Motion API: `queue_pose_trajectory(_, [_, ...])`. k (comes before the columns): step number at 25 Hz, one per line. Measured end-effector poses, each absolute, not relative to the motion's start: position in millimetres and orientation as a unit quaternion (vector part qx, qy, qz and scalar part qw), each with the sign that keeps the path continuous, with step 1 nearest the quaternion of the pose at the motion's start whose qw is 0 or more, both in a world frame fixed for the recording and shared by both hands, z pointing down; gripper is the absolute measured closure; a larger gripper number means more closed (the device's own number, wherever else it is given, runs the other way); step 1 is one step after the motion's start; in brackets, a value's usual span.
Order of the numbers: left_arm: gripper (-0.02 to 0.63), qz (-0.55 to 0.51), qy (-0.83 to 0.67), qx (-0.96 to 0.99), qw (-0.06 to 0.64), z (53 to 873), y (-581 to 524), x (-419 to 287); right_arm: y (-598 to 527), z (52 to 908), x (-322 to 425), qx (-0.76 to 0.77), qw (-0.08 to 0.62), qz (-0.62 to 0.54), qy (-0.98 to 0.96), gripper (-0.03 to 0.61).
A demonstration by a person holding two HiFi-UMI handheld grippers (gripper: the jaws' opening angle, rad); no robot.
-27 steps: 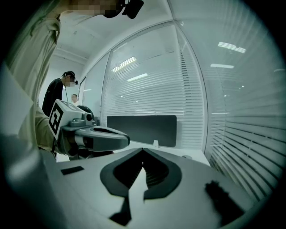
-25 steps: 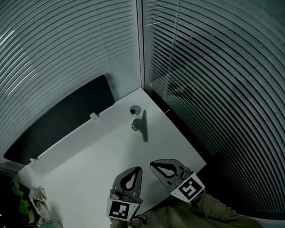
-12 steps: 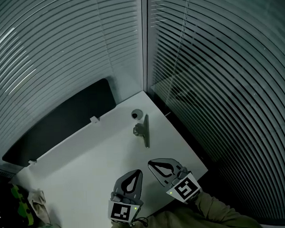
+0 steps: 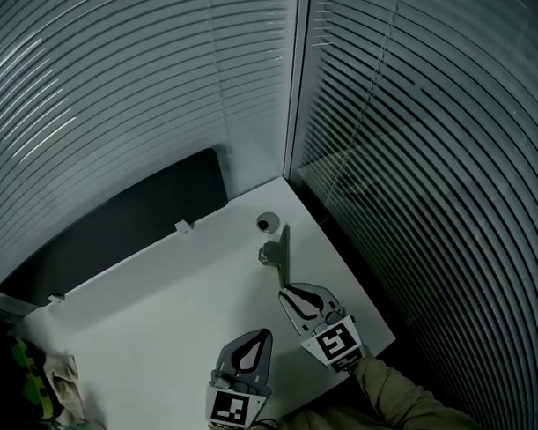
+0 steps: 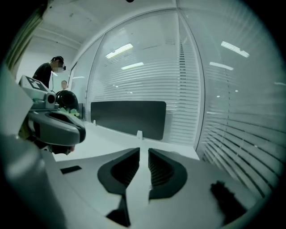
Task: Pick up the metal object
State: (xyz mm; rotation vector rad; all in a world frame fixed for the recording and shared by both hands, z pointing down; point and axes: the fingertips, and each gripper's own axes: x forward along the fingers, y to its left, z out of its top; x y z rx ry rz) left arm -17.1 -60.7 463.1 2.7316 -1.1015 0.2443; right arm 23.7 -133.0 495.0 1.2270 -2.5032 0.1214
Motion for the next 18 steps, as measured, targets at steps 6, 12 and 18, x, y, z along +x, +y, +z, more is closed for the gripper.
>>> queue_pose_trajectory(6, [0.607, 0.079, -0.385, 0.914, 0.100, 470.3, -64.8, -22.7, -172.2, 523.0, 27.5, 0.463, 0.203, 0.048, -0.861, 0.453])
queue_pose_trajectory(12, [0.607, 0.080, -0.398, 0.907, 0.112, 479.0, -64.3, -32.1, -207.2, 548.3, 20.2, 0.477, 0.268, 0.008, -0.837, 0.397])
queue_pose_trajectory(18, [0.607, 0.081, -0.406, 0.903, 0.116, 481.0, -63.2, -37.4, -235.6, 566.0, 16.5, 0.503, 0.299, -0.011, -0.811, 0.385])
